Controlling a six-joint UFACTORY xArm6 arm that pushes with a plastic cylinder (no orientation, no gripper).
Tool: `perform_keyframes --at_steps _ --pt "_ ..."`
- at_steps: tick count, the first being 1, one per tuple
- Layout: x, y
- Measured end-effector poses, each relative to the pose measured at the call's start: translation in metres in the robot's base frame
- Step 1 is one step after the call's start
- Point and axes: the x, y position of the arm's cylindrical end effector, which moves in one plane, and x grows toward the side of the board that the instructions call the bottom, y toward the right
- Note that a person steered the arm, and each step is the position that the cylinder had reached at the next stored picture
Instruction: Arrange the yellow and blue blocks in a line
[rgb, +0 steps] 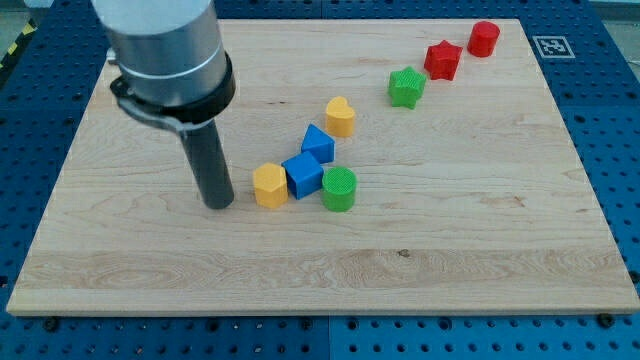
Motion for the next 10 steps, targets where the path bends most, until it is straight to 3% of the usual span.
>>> perform_keyframes --at_steps 1,4,5,7,10 --pt "0.037 0.009" --pt "0.044 0.177" --pt "0.041 0.204" --pt "-0.033 0.204" --pt "-0.047 0.157"
